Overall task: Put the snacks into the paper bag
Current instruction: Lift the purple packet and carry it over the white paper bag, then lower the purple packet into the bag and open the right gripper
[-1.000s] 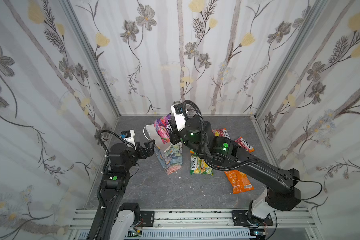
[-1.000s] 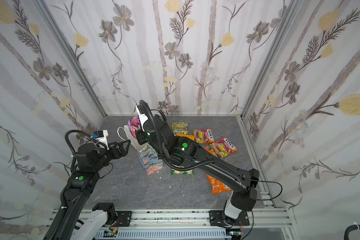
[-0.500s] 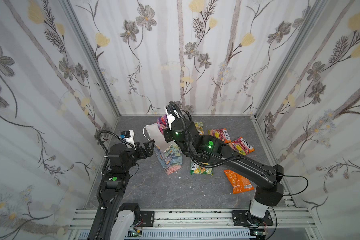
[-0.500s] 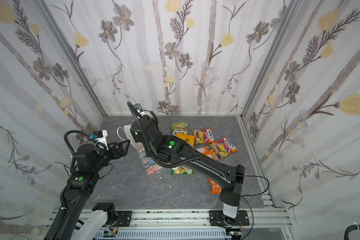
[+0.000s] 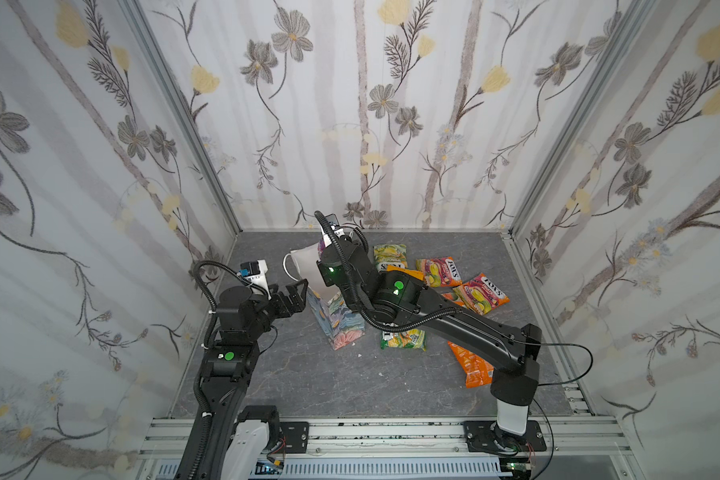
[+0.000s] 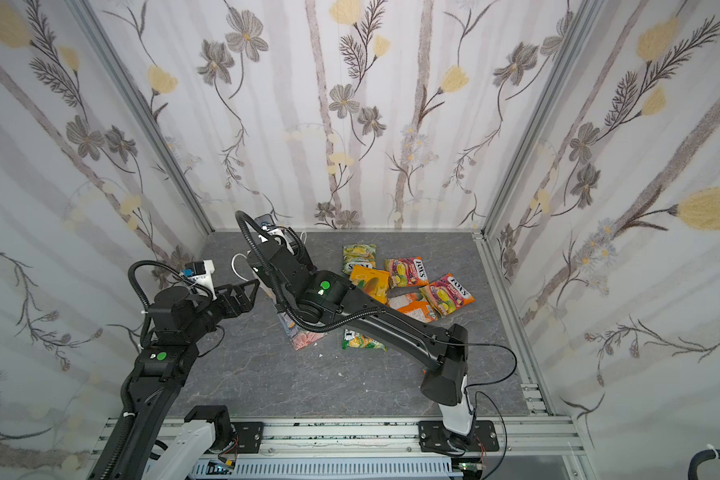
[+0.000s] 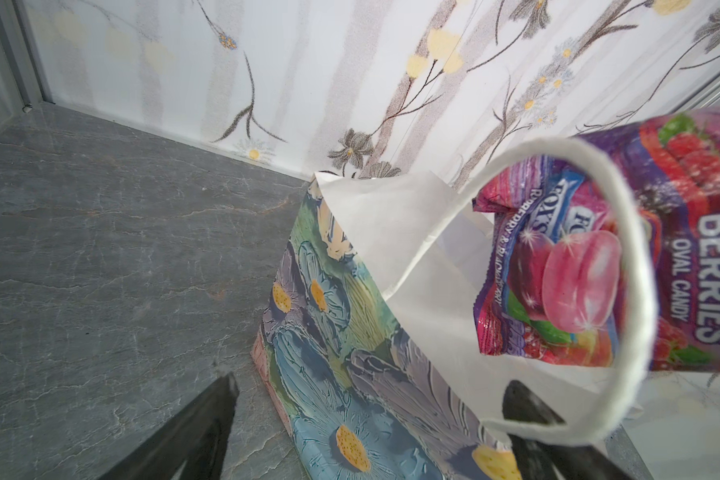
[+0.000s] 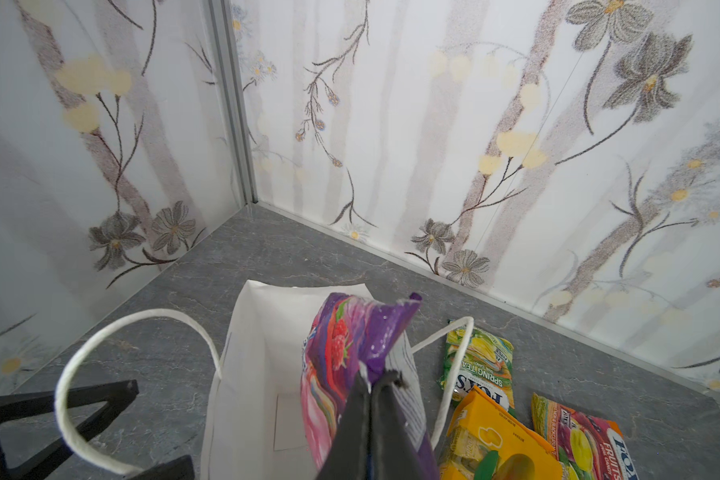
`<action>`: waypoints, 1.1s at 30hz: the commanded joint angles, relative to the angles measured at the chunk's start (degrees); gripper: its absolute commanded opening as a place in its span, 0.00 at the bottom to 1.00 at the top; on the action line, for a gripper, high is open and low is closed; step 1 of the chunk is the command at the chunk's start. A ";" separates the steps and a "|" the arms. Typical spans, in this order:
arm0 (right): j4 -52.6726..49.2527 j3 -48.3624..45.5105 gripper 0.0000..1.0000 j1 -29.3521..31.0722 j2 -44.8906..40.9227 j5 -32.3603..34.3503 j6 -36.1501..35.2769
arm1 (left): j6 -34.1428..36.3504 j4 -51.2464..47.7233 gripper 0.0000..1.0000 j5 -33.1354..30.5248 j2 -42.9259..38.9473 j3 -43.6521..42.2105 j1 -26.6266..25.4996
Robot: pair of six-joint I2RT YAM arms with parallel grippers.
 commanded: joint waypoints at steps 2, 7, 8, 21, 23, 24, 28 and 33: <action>1.87 0.83 0.00 -0.02 1.09 3.59 -1.58 | -0.22 2.17 1.00 0.78 0.12 -0.19 0.16; 1.79 0.83 0.00 -0.15 2.60 4.53 -2.01 | -0.22 2.26 1.00 0.88 0.12 -0.28 0.31; 1.79 0.83 0.00 -0.22 2.76 4.68 -2.04 | -0.22 2.24 1.00 1.00 0.12 -0.28 0.33; 1.01 0.83 0.03 -1.24 5.03 3.69 -1.99 | -0.22 2.27 1.00 1.10 -0.22 -0.41 0.53; 0.57 0.83 0.04 -1.36 5.19 3.46 -1.78 | -0.27 2.24 1.00 1.01 -0.32 -0.43 0.45; 0.32 0.83 0.04 -1.37 5.23 3.42 -1.68 | -0.22 2.32 1.00 0.98 -0.38 -0.46 0.45; -0.22 0.82 0.08 -1.46 5.21 3.48 -1.53 | -0.22 2.28 1.00 0.97 0.03 -0.35 0.60; -0.50 0.83 0.22 -1.50 5.34 3.48 -1.34 | -0.22 2.30 1.00 1.01 0.03 -0.40 0.63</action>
